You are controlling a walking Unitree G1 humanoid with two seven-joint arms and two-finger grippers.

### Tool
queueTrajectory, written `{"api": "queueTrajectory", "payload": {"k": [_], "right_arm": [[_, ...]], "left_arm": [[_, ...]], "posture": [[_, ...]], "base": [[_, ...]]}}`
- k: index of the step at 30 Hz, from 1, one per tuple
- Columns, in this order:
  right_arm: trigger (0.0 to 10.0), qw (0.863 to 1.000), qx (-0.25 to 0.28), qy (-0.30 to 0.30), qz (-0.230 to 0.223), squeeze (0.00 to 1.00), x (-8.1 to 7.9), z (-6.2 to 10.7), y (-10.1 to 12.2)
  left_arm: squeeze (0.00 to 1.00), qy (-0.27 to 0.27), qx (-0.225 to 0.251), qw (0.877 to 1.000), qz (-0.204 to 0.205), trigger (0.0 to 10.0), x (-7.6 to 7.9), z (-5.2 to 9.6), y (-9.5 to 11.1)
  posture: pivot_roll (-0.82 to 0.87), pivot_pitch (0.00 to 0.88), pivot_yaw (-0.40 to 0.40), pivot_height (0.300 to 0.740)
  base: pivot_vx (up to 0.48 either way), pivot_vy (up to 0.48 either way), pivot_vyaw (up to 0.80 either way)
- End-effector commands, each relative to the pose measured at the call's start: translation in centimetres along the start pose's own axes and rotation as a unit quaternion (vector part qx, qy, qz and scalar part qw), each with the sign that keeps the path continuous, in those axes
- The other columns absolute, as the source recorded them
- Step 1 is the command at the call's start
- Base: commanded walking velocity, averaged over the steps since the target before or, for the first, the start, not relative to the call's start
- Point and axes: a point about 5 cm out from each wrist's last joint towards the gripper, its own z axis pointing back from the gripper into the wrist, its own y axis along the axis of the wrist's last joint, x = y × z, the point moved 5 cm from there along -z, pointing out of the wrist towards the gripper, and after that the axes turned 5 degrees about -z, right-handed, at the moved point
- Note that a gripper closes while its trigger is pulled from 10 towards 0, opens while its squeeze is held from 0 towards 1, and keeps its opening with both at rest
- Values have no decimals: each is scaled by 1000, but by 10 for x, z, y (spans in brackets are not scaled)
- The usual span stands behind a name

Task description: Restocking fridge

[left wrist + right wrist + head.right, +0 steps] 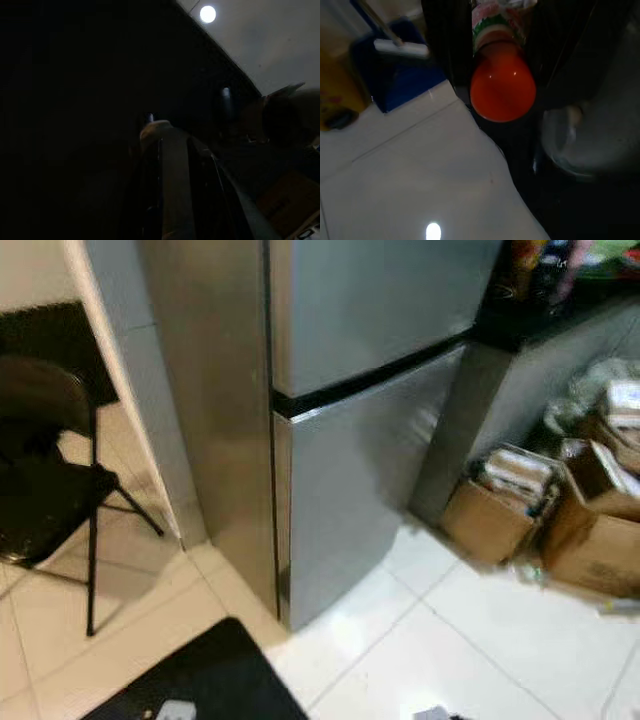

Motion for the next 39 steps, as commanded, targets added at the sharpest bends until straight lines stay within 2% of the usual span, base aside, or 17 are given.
{"api": "queueTrajectory", "payload": {"k": [1, 5, 8, 13, 30, 39], "right_arm": [[10000, 1000, 19, 1, 0, 0, -1, 0, 15], [10000, 1000, 19, 1, 0, 0, -1, 0, 15], [10000, 1000, 18, 1, 0, 0, -1, 0, 14], [10000, 1000, 18, 2, 1, 0, -2, 0, 14], [10000, 1000, 16, 2, 6, 0, -2, 0, 11], [10000, 1000, 15, 5, 7, 0, -4, -1, 11]], "left_arm": [[0, 3, -14, 1000, -3, 10000, -3, 2, -11], [0, 5, -13, 1000, -4, 10000, -4, 2, -11], [0, 12, -13, 1000, 17, 10000, -5, 3, -12], [0, -2, -13, 1000, -2, 10000, -2, 2, -11], [0, -5, -15, 1000, -6, 10000, -2, 3, -12], [0, -6, -14, 1000, -2, 10000, -2, 3, -11]], "posture": [[-47, 0, -11, 740], [-47, 0, -12, 740], [-48, 0, -10, 740], [-49, 0, -8, 740], [-48, 0, -4, 740], [-47, 0, -5, 740]], "base": [[337, 0, 0], [326, 0, 0], [0, 0, 0], [0, 0, 0], [0, -480, 0], [0, 0, 0]]}}
